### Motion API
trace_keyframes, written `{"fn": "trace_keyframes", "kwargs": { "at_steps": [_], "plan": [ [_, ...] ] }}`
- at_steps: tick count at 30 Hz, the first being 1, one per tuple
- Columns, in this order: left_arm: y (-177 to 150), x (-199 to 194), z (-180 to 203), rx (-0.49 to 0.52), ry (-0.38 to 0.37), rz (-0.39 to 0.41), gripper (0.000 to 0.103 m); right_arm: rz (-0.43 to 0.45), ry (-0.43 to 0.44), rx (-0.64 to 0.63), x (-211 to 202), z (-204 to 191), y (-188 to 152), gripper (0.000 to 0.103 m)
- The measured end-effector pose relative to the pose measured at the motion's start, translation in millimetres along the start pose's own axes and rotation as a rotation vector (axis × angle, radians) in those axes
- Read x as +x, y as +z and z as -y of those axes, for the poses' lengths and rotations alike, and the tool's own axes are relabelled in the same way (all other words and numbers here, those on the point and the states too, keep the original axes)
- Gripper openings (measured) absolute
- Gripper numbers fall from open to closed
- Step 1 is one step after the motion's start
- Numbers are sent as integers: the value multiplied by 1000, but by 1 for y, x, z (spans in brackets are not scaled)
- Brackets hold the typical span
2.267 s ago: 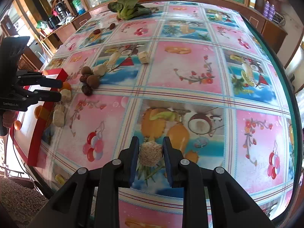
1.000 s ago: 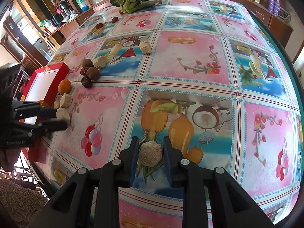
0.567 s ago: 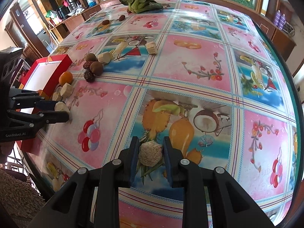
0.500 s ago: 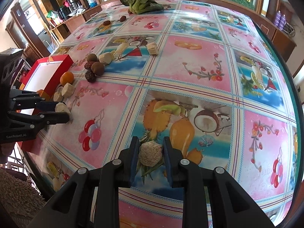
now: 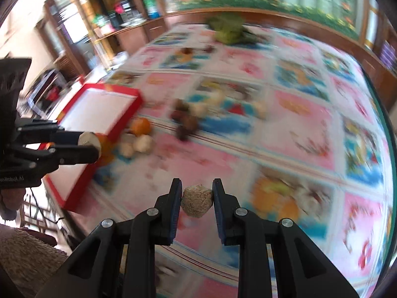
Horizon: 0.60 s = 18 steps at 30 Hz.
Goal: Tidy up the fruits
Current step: 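Grasp the white cube with the left gripper while the right carries the cake to the tray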
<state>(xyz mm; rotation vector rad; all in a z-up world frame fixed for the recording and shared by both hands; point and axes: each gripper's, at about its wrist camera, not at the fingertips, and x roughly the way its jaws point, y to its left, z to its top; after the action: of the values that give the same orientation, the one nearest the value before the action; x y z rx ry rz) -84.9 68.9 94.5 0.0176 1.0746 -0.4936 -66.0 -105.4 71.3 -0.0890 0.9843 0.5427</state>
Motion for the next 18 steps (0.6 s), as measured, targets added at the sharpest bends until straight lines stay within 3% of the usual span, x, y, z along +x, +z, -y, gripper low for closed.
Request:
{"fn": "trace_keyframes", "kwargs": {
  "at_steps": [13,18],
  "plan": [
    [-73,-61,-103,-235,246,33,28,-58,169,-394,67,-157,54,24],
    [-90,-55,-127,-319,357,-24,28,-143,179,-457,103,-188,57,24]
  ]
}}
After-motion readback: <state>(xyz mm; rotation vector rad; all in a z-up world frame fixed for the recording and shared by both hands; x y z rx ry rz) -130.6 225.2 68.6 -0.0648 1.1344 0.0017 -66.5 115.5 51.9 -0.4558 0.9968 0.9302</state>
